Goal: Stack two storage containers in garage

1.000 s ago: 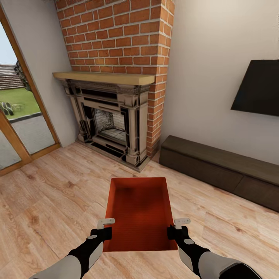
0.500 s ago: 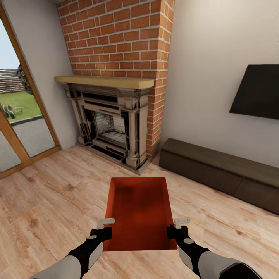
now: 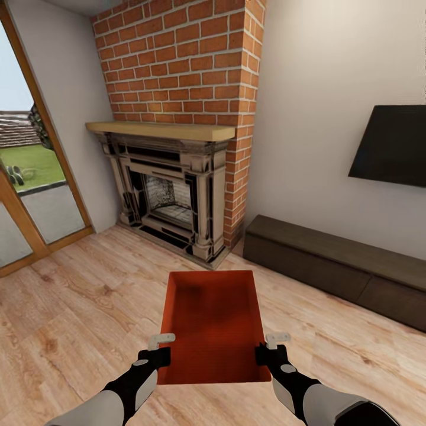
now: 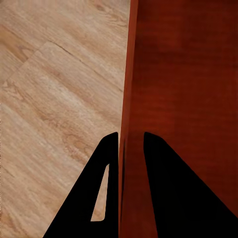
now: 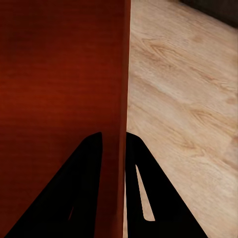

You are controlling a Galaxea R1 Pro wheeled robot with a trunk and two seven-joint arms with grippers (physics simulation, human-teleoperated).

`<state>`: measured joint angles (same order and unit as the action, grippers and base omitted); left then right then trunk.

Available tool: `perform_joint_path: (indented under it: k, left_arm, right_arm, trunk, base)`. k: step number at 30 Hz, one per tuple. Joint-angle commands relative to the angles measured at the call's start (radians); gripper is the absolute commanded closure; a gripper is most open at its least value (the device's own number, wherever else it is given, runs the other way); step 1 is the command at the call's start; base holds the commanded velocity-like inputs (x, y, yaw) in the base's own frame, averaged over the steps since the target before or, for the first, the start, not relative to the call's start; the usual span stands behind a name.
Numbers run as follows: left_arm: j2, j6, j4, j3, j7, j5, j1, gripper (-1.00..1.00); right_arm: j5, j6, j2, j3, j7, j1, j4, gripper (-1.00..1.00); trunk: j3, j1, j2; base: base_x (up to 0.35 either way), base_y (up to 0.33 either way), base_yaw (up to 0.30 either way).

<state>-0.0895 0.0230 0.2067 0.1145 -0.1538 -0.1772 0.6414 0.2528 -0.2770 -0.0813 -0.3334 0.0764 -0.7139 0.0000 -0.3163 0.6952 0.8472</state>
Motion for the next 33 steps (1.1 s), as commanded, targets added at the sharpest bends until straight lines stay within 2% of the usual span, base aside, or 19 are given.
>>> perform_joint_path:
  k: [1, 33]
  left_arm:
    - [0.001, 0.008, 0.003, -0.012, -0.02, 0.01, 0.001, 1.0]
    - [0.002, 0.008, 0.002, -0.013, -0.02, 0.01, 0.001, 1.0]
  right_arm:
    - [0.033, -0.007, 0.0, 0.016, 0.009, -0.001, 0.019, 1.0]
    - [0.033, -0.007, 0.0, 0.016, 0.009, -0.001, 0.019, 1.0]
  trunk:
    - [0.001, 0.0, 0.001]
    - [0.052, 0.0, 0.001]
  base:
    - [0.0, 0.0, 0.0]
    - [0.0, 0.0, 0.0]
